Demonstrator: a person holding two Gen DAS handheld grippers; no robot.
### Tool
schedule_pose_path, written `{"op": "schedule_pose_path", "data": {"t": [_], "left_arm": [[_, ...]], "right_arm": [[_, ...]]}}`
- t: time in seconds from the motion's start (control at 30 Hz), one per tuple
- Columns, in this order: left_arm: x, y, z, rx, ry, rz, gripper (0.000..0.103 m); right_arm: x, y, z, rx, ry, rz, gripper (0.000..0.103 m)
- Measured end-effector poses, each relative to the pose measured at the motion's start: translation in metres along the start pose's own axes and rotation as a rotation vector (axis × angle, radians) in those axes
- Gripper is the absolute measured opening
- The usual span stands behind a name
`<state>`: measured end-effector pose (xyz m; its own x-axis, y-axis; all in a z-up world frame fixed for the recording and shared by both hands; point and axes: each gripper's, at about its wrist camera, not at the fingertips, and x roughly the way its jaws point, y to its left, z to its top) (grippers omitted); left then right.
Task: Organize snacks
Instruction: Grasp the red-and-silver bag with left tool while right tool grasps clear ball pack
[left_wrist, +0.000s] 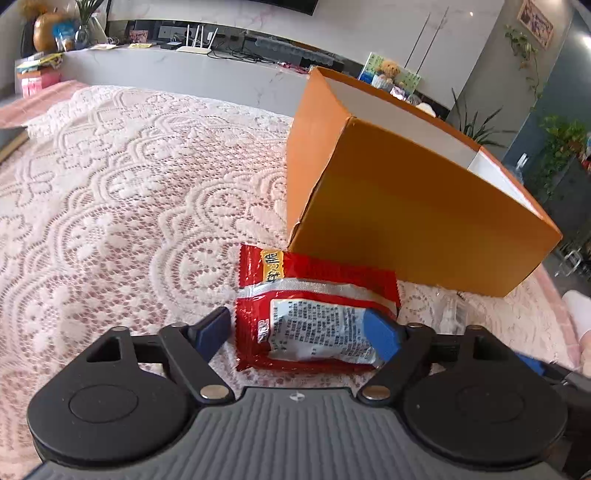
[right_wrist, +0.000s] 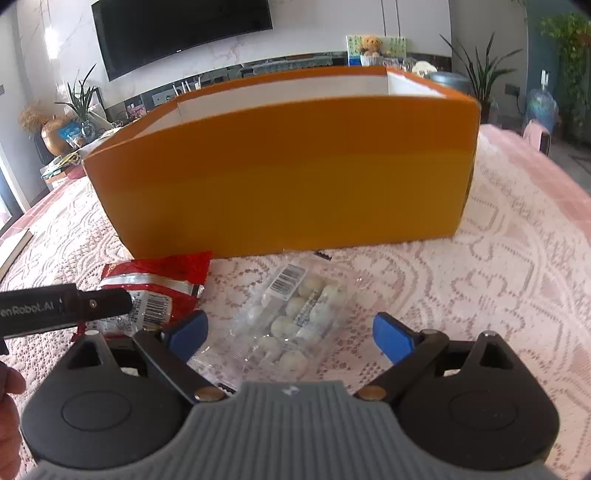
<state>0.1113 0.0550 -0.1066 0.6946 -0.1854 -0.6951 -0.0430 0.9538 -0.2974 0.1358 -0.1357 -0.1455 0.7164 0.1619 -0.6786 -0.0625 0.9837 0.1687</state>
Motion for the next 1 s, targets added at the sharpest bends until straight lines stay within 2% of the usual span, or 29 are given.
{"op": "schedule_pose_path", "data": {"t": [0.37,0.4,0.57,0.8,1.0], "left_arm": [[0.007,-0.022,-0.005,0.098,-0.025,0.032,0.1],[0.008,-0.026,-0.006,0.122,-0.021,0.046,0.103],[0.016,-0.043,-0.011,0.228,-0.006,0.113,0.103],[0.02,-0.042,-0.008,0.207,0.003,0.106,0.103],[0.017,-0.042,-0.009,0.216,-0.004,0.079,0.101]], "right_arm": [[0.009,0.021,-0.011,-0.148,-0.011,-0.008,0.094],[0.009,0.022,-0.012,-0.157,-0.012,-0.009,0.094],[0.01,0.022,-0.013,-0.167,-0.016,-0.01,0.094],[0.009,0.021,-0.015,-0.175,-0.022,-0.005,0.094],[0.006,0.021,-0.016,-0.177,-0.033,-0.011,0.087]]}}
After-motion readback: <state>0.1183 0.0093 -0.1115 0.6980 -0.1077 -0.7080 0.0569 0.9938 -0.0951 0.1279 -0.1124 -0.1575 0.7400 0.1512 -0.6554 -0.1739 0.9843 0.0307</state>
